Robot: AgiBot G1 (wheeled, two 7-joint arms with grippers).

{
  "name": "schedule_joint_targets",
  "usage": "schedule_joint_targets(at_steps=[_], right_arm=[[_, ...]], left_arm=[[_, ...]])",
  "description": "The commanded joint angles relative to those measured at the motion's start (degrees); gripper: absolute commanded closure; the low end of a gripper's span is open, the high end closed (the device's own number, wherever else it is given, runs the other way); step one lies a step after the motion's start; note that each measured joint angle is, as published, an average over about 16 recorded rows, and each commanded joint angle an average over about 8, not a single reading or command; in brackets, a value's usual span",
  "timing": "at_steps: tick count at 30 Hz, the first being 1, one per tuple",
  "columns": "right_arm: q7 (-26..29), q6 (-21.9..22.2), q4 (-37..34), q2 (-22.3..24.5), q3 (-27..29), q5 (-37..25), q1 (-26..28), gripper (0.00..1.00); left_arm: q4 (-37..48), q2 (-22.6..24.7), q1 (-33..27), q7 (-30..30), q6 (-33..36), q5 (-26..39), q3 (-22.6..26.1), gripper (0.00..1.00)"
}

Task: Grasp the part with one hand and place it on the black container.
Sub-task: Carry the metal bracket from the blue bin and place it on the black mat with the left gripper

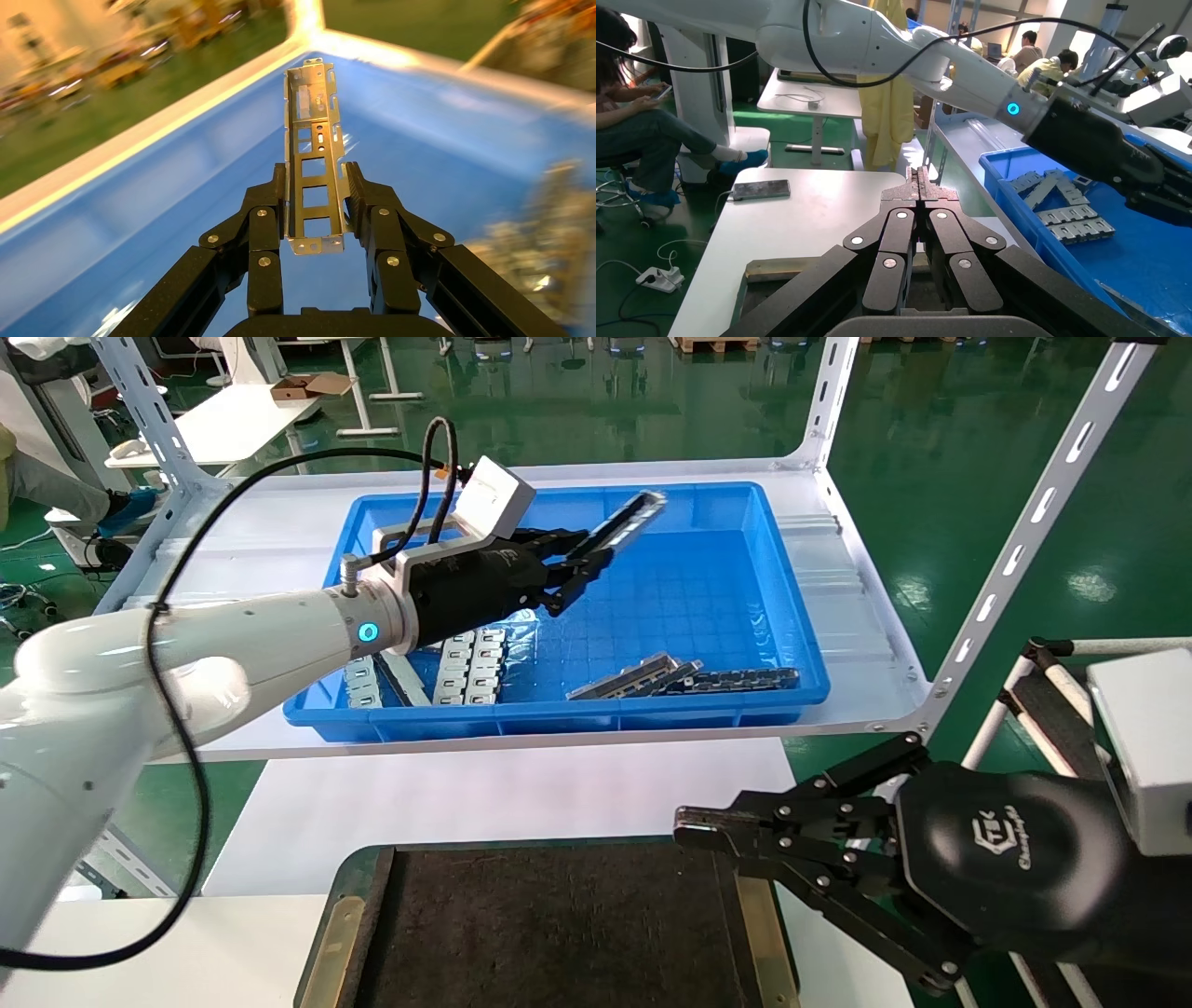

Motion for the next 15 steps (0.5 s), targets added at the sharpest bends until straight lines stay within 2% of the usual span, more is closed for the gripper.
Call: schedule_joint_targets(at_steps=[1, 7, 15], right_arm=[[0.00, 0.00, 0.00, 0.00, 0.00, 0.00, 0.00, 1.00], [0.00, 0.00, 0.00, 0.00, -0.01, 0.00, 0.00, 1.00], [-0.01, 0.01, 0.00, 0.01, -0.01, 0.01, 0.00, 1.00]], left_arm=[[-0.50, -1.23, 0.08, 0.70, 4.77, -1.38, -0.68, 1.00], [-0.59, -4.52, 1.04, 2.18, 15.93, -3.12, -1.30, 1.00], [-5.70, -9.34, 5.59, 1.19, 25.13, -5.92, -2.29, 1.00]])
